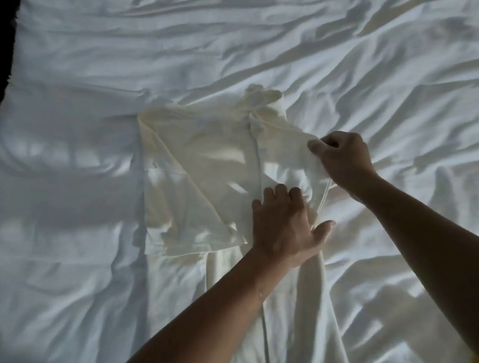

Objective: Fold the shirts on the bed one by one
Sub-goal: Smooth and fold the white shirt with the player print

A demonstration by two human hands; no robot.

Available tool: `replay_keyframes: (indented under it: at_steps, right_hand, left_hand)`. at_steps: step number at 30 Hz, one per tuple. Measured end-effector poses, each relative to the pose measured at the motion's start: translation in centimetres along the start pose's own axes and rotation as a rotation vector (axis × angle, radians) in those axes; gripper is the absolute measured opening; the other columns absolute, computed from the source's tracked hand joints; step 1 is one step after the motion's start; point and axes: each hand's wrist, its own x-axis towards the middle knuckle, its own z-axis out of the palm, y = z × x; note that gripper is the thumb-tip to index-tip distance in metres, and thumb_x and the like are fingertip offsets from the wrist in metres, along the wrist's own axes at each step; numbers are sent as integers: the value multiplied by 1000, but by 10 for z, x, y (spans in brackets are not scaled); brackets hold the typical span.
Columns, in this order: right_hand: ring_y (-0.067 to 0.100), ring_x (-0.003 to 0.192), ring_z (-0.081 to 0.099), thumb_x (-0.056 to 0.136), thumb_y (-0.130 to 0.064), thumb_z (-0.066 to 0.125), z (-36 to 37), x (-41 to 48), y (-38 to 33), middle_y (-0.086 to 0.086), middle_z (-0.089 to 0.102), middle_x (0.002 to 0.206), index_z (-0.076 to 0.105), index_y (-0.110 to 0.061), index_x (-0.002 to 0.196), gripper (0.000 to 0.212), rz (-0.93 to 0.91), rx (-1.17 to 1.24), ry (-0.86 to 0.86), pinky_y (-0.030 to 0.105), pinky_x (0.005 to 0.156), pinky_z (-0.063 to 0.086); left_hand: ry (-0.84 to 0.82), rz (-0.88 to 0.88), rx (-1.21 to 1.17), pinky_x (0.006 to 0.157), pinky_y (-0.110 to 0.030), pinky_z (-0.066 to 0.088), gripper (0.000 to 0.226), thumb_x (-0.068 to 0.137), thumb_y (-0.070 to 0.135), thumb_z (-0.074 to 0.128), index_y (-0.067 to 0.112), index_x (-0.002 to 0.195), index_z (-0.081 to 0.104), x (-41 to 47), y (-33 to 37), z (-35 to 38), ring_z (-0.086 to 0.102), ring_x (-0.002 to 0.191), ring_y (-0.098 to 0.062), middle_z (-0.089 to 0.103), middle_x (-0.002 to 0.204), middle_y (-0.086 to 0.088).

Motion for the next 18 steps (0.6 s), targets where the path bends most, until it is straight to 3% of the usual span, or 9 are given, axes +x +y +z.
replay_keyframes:
  at_steps: [3,5,8,10,13,18]
  right_hand:
    - [25,74,71,89,-28,76,-3,-13,-17,11,72,80,71,-12,79,20,85,241,-52,40,60,61]
    - [29,79,75,89,-19,79,-5,-23,-30,16,73,89,71,-5,87,16,147,397,-100,42,58,63]
    - [36,83,76,90,-12,78,-9,-34,-49,21,71,98,69,3,93,18,165,505,-139,45,61,64]
    - [34,87,75,91,-11,77,-12,-39,-59,19,72,99,69,2,94,16,131,500,-128,43,63,65]
    - [28,88,75,94,-14,74,-14,-44,-72,15,73,99,70,0,99,16,117,509,-122,35,62,63]
    - [29,85,72,94,-14,73,-6,-66,-67,14,71,99,71,-4,98,10,204,528,-114,29,55,57]
  left_hand:
    - [20,-147,-42,79,-46,47,70,79,80,55,13,100,60,2,9,-2,59,92,-35,64,96,-12]
    - [35,-201,-55,74,-45,49,63,78,74,58,13,94,60,3,11,-3,61,85,-35,64,90,-11]
    - [92,-226,-108,62,-42,50,33,79,44,66,13,89,59,2,6,-9,62,74,-36,63,80,-10]
    - [170,-237,-169,55,-37,45,14,76,25,52,13,84,56,-2,-3,-20,60,66,-36,60,73,-9]
    - [256,-261,-325,58,-33,39,24,70,19,43,15,88,59,-10,-27,-48,59,71,-31,59,80,-3]
    - [361,-167,-337,66,-38,55,37,69,11,48,16,98,71,-27,-79,-77,63,81,-26,65,91,-1]
